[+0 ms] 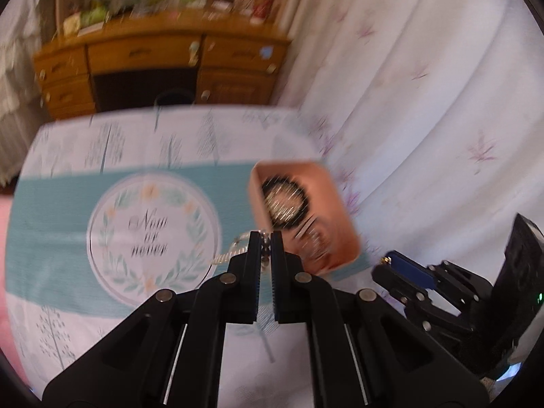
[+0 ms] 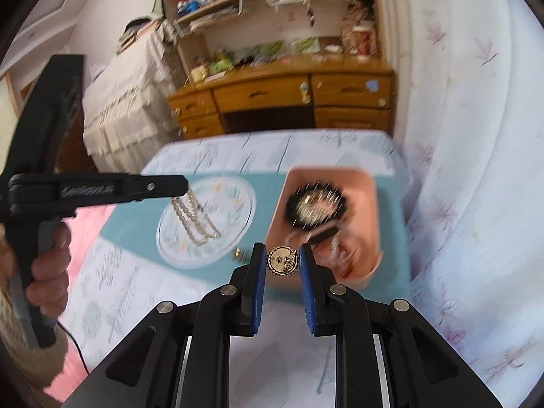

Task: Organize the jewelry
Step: 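Carry necklace and pendant into pink box and open both tools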

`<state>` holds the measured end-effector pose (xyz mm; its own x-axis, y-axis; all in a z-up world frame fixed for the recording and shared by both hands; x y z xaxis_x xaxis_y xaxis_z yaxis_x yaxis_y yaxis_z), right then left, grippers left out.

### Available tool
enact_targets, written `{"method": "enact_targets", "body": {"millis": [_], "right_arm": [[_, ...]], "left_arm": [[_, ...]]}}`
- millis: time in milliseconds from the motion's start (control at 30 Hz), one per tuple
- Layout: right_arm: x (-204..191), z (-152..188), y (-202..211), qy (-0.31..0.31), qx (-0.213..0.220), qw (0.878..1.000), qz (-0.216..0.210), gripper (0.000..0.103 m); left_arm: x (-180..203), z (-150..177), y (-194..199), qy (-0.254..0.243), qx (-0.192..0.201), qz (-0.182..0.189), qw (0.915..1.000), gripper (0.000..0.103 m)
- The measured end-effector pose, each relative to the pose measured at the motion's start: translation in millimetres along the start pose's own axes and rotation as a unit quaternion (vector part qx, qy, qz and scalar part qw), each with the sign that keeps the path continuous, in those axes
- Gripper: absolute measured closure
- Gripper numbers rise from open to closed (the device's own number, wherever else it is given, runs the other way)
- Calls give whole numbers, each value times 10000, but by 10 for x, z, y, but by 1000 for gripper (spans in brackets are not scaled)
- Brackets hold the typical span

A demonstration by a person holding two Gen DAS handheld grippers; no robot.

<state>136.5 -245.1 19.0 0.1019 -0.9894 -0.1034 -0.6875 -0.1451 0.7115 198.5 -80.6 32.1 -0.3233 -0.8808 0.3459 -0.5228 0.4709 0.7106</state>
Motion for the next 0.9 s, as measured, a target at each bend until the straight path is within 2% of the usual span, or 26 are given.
{"method": "enact_targets", "body": {"millis": [167, 267, 333, 467, 700, 900], "right_arm": [[239, -447, 240, -230, 340, 9991, 76, 84], [345, -614, 263, -302, 389, 9987, 123, 84], [408, -653, 211, -321, 340, 9987, 203, 84], [526, -542, -104, -427, -11, 9988, 220, 84], [687, -188, -750, -464, -505, 9973, 278, 84], [727, 0, -1071, -446, -745, 9959, 263, 84]], "left_arm": [[438, -439, 189, -283, 454, 62, 9985, 100], [619, -576, 119, -360, 560, 183, 9976, 100], [729, -619, -32, -397, 494, 236, 9977, 100], [814, -553, -429, -410, 215, 268, 9986, 100], [639, -230, -1114, -354, -332, 150, 9987, 100], [549, -121, -1308, -472, -442, 54, 9979, 100]]}}
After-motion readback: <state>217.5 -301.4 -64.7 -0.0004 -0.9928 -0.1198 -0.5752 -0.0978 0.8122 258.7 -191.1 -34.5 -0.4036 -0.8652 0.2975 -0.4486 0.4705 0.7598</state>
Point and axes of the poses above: each gripper's, at about its wrist camera, not at the fingertips, and y roughly against the way its jaws point, x to its right, z to its underside, the point moved 8 cm from there along -y, roughly the way its jaws point, and after that the axes turned 4 degrees about z, right-handed, at the moved point
